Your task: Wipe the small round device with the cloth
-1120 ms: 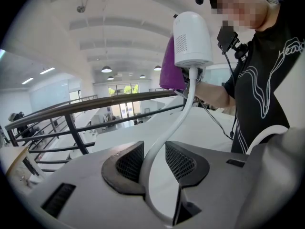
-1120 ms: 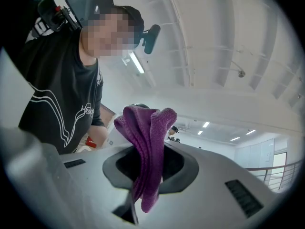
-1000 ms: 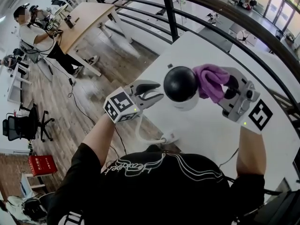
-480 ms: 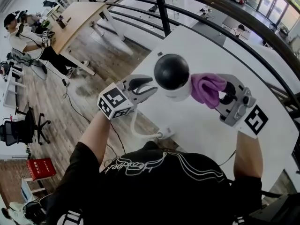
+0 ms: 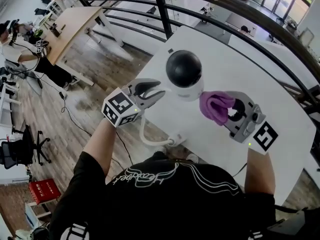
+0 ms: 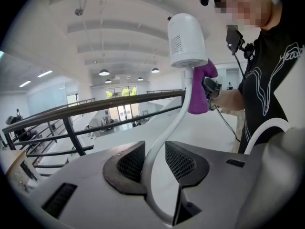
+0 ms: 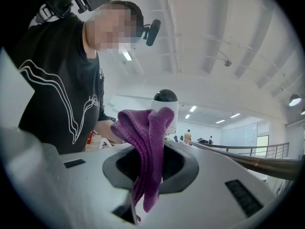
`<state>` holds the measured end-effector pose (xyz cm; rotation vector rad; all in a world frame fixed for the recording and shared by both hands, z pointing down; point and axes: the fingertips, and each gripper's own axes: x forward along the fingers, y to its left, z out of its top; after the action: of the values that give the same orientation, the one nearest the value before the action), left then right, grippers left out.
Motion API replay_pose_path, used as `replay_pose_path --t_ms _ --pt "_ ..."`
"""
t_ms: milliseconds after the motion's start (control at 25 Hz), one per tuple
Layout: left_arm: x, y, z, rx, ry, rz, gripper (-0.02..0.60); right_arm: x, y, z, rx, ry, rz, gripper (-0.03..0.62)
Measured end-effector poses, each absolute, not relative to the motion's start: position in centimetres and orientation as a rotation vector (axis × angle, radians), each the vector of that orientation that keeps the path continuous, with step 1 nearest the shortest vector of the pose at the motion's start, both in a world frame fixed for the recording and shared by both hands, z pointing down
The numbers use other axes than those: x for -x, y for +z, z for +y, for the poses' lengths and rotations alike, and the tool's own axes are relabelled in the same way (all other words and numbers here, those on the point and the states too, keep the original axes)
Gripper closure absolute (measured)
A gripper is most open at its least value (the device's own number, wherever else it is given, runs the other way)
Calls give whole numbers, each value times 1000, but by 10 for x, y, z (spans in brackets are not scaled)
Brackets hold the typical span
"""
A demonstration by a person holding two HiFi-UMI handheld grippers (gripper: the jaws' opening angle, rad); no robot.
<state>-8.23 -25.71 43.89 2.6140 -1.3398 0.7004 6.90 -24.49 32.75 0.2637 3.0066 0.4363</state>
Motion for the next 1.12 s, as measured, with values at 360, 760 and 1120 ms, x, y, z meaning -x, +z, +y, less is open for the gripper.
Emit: replay_pose_path --t_ms 360,760,1120 --pt "84 437 -255 -2677 656 -1263 451 -68 343 -219 137 360 3112 533" --pt "86 438 -255 -2729 495 -1151 451 -55 364 -175 616 395 3180 533" --pt "90 432 -253 -2673 421 -1147 451 -55 346 -164 763 262 3123 533"
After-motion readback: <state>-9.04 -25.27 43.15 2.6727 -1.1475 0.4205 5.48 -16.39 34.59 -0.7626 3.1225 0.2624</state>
